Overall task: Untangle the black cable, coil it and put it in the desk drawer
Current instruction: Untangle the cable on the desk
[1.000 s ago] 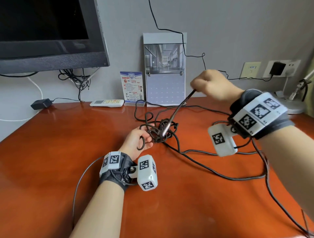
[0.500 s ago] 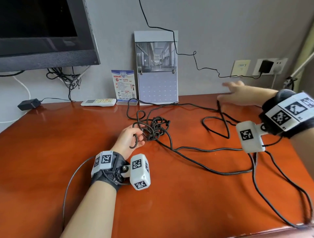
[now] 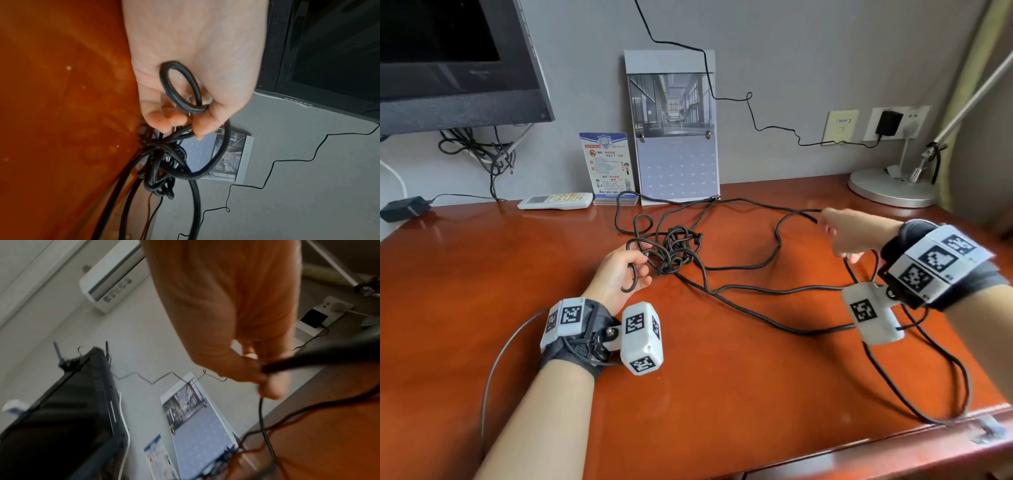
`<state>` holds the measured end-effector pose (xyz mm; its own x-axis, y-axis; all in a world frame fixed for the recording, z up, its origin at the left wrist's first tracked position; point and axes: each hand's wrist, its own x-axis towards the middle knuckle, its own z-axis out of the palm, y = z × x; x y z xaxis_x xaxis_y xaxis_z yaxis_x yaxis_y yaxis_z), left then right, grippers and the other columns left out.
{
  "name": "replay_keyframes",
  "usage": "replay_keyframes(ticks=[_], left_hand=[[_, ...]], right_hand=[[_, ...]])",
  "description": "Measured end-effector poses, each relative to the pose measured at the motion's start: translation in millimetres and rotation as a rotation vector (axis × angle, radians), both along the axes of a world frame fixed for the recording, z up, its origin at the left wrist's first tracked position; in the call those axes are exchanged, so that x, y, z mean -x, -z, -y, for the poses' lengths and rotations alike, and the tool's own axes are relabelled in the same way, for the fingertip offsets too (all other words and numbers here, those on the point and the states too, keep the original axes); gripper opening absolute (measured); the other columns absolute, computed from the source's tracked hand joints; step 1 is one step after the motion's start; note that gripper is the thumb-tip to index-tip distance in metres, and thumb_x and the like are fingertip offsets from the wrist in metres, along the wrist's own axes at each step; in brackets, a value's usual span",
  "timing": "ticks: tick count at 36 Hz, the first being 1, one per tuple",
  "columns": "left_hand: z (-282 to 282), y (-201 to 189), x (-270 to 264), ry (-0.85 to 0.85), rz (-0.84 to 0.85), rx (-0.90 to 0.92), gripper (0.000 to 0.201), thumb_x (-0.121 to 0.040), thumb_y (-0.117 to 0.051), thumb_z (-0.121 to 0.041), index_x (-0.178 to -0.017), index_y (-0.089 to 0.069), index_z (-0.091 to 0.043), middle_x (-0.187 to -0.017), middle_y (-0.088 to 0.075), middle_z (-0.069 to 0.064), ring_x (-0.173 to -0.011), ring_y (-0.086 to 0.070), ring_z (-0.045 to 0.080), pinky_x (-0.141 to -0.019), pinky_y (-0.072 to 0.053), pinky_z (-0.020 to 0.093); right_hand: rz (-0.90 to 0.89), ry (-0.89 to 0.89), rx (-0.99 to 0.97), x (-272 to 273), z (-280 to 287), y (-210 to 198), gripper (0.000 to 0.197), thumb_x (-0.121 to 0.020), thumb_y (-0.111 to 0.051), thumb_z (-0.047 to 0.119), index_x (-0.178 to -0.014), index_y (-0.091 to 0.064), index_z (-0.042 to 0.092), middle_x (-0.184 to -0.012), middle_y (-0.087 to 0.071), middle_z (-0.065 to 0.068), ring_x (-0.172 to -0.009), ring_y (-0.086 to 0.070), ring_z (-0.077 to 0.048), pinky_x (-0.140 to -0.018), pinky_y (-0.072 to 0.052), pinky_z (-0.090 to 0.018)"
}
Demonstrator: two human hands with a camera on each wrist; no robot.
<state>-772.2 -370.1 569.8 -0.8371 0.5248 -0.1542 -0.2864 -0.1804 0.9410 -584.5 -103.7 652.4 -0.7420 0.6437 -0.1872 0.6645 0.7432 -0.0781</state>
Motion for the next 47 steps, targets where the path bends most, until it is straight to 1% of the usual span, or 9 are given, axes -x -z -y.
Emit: replay_keyframes(ticks=[4, 10, 18, 22, 24, 30, 37, 43, 47], left_hand=[[-0.6, -0.3, 0.0, -0.003, -0.009, 0.003, 0.028, -0.089, -0.038, 0.006, -0.078, -0.053, -0.014, -0.052, -0.041, -0.004, -0.048, -0.04, 0.008, -0.046, -0.042, 0.019], [-1.2, 1.2, 0.8, -0.032, 0.027, -0.02, 0.026, -0.089, -0.037, 0.007, -0.085, -0.056, -0.011, -0.054, -0.042, -0.003, -0.045, -0.041, 0.008, -0.043, -0.042, 0.019], [-0.9, 2.4, 3.6, -0.138, 0.06, -0.118, 0.027, -0.091, -0.036, 0.007, -0.083, -0.051, -0.013, -0.064, -0.041, 0.0, -0.042, -0.042, 0.006, -0.044, -0.042, 0.02], [0.1, 2.1, 3.5, -0.169, 0.043, -0.126, 0.027, -0.09, -0.036, 0.008, -0.085, -0.051, -0.014, -0.064, -0.041, 0.0, -0.044, -0.042, 0.007, -0.045, -0.043, 0.021], [-0.5, 1.9, 2.9, -0.171, 0.036, -0.117, 0.026, -0.091, -0.036, 0.007, -0.086, -0.051, -0.014, -0.063, -0.042, 0.0, -0.045, -0.042, 0.008, -0.047, -0.043, 0.022], [-2.5, 1.8, 2.3, -0.184, 0.037, -0.112, 0.026, -0.09, -0.036, 0.007, -0.088, -0.052, -0.013, -0.062, -0.042, 0.001, -0.043, -0.042, 0.008, -0.045, -0.044, 0.021], [-4.6, 0.2, -0.3, -0.17, 0.01, -0.098, 0.025, -0.091, -0.037, 0.007, -0.088, -0.051, -0.013, -0.063, -0.042, 0.001, -0.045, -0.042, 0.008, -0.046, -0.044, 0.021], [-7.5, -2.0, -4.1, -0.141, 0.0, -0.081, 0.02, -0.093, -0.039, 0.001, -0.088, -0.047, -0.017, -0.068, -0.042, 0.001, -0.046, -0.042, 0.01, -0.048, -0.042, 0.026], [-7.0, -0.3, -4.0, -0.112, -0.062, 0.003, 0.016, -0.093, -0.044, -0.004, -0.089, -0.05, -0.019, -0.076, -0.053, 0.002, -0.052, -0.045, 0.01, -0.051, -0.043, 0.026]], right_hand=[[-0.496, -0.043, 0.066, 1.5, -14.9, -18.6, 0.051, -0.068, -0.071, -0.011, -0.11, -0.054, 0.013, -0.098, -0.05, -0.008, -0.084, -0.049, -0.024, -0.064, -0.036, -0.027], [-1.182, 0.044, 0.281, 9.0, -28.9, -64.0, 0.047, -0.068, -0.07, -0.012, -0.07, -0.045, 0.028, -0.066, -0.029, 0.005, -0.043, -0.031, 0.0, -0.044, -0.034, -0.018], [-1.701, 0.221, 0.124, 22.0, -54.1, -102.1, 0.03, -0.063, -0.042, -0.003, -0.06, -0.041, 0.027, -0.062, -0.041, 0.01, -0.049, -0.05, 0.006, -0.054, -0.042, -0.018], [-1.395, 0.245, -0.002, 24.3, -73.2, -91.0, 0.031, -0.071, -0.048, -0.001, -0.06, -0.053, 0.028, -0.069, -0.055, 0.008, -0.063, -0.059, -0.002, -0.057, -0.041, -0.014], [-1.053, 0.195, -0.089, 25.7, -74.8, -76.0, 0.027, -0.083, -0.049, -0.005, -0.084, -0.07, 0.011, -0.094, -0.067, -0.008, -0.09, -0.064, -0.019, -0.063, -0.037, -0.011], [-0.168, 0.111, -0.247, 42.1, -19.5, -35.4, 0.038, -0.089, -0.051, 0.021, -0.124, -0.055, 0.006, -0.128, -0.046, -0.019, -0.119, -0.041, -0.034, -0.098, -0.034, -0.035], [-0.1, -0.46, 0.158, 69.6, 86.4, -8.9, 0.036, -0.096, -0.047, 0.028, -0.121, -0.061, 0.005, -0.125, -0.061, -0.009, -0.115, -0.055, -0.025, -0.101, -0.041, -0.036], [-0.215, -0.505, 0.273, 95.6, 124.4, 13.7, 0.039, -0.094, -0.046, 0.013, -0.133, -0.046, 0.011, -0.103, -0.061, -0.005, -0.075, -0.056, -0.018, -0.06, -0.044, -0.024], [-0.377, -0.486, 0.199, 98.9, 122.0, 15.2, 0.049, -0.091, -0.037, -0.003, -0.13, -0.055, 0.02, -0.116, -0.063, -0.011, -0.091, -0.059, -0.025, -0.071, -0.043, -0.026]])
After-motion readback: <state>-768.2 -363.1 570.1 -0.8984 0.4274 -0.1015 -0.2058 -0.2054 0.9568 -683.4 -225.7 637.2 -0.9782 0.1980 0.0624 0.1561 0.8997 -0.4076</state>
